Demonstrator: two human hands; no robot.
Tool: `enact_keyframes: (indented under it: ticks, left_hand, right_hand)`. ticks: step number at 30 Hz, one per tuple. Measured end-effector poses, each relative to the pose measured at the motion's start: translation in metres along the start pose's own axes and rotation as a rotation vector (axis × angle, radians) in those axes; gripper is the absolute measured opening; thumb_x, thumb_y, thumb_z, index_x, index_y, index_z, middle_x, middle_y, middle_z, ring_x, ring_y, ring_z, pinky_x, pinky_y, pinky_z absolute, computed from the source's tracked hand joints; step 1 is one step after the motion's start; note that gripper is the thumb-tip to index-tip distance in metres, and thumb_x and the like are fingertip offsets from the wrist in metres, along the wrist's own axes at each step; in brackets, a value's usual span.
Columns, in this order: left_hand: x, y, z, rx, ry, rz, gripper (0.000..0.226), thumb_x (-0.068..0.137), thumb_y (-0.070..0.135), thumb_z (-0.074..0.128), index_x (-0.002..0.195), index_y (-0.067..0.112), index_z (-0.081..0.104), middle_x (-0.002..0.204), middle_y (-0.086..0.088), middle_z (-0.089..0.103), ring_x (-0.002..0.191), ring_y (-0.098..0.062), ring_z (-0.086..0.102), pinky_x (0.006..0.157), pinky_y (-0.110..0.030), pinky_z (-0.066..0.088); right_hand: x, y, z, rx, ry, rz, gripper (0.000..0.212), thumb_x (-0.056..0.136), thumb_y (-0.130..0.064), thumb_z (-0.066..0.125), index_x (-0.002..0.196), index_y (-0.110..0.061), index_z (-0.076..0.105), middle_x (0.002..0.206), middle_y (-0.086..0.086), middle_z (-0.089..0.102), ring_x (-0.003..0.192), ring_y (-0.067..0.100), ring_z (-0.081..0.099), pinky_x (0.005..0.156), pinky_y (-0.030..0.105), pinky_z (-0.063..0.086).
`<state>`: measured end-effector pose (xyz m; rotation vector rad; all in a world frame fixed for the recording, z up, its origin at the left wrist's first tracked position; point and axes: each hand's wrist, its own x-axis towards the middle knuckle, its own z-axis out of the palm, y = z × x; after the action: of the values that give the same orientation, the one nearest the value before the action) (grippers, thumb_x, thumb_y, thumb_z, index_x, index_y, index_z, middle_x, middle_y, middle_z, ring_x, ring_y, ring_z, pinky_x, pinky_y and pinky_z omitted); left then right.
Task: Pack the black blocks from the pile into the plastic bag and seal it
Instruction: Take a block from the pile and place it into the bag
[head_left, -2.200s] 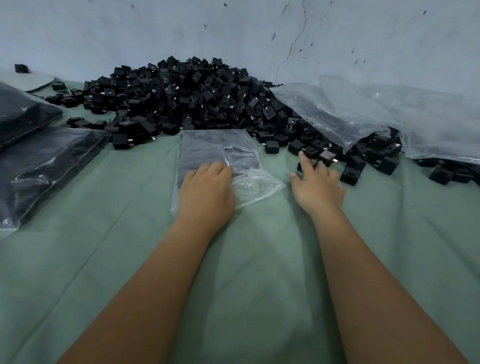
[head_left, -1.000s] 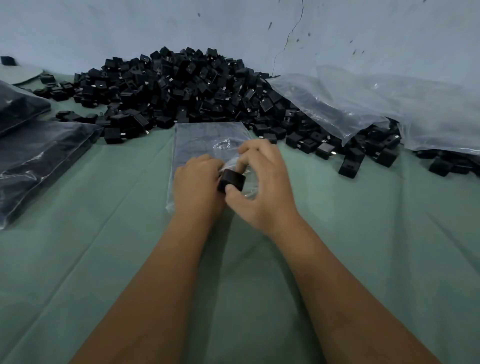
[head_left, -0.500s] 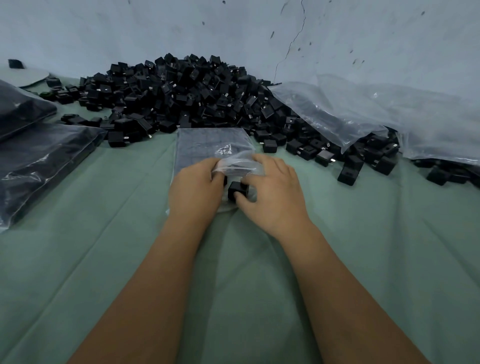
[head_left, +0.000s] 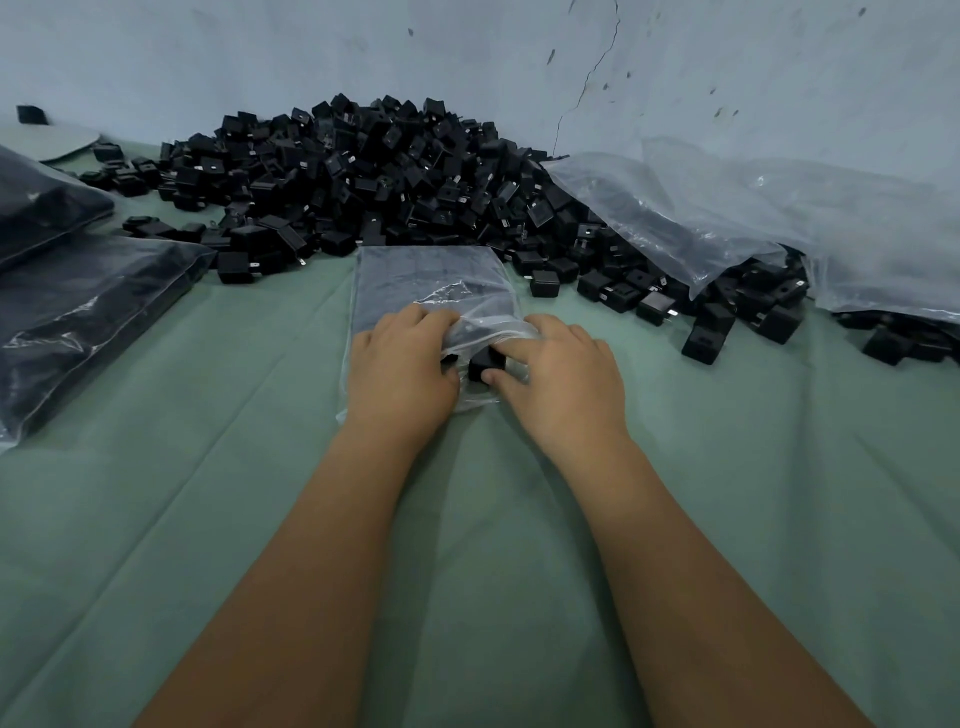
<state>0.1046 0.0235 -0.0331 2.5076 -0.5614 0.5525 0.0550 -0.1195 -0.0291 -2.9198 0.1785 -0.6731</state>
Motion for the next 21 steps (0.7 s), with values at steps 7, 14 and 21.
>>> enact_keyframes:
  ticks: [7,14,21]
  left_hand:
    - [0.000,0.001,-0.002,-0.005,-0.007,-0.011,0.045,0.083,0.018,0.064,0.127,0.023,0.058,0.116,-0.002,0.059,0.113,-0.026,0.050,0.091,-0.037,0.033]
    - [-0.001,-0.001,0.001,0.003,-0.028,-0.017,0.050,0.082,0.020,0.063,0.131,0.027,0.056,0.118,0.000,0.057,0.116,-0.024,0.050,0.096,-0.038,0.034]
    - [-0.002,0.002,0.002,0.065,-0.020,-0.014,0.039,0.083,0.023,0.059,0.122,0.023,0.061,0.114,0.000,0.057,0.108,-0.023,0.051,0.091,-0.037,0.034]
  right_hand:
    - [-0.002,-0.002,0.000,0.037,0.046,0.055,0.026,0.090,-0.041,0.061,0.112,-0.029,0.067,0.131,0.001,0.051,0.112,0.024,0.051,0.089,0.034,0.036]
    - [-0.003,-0.003,0.000,0.015,0.058,0.079,0.024,0.089,-0.042,0.061,0.093,-0.021,0.072,0.133,0.002,0.051,0.114,0.023,0.051,0.091,0.034,0.035]
    - [0.003,-0.012,0.007,-0.058,0.041,0.125,0.032,0.095,-0.045,0.048,0.100,-0.024,0.071,0.112,0.003,0.052,0.102,0.024,0.051,0.079,0.033,0.032]
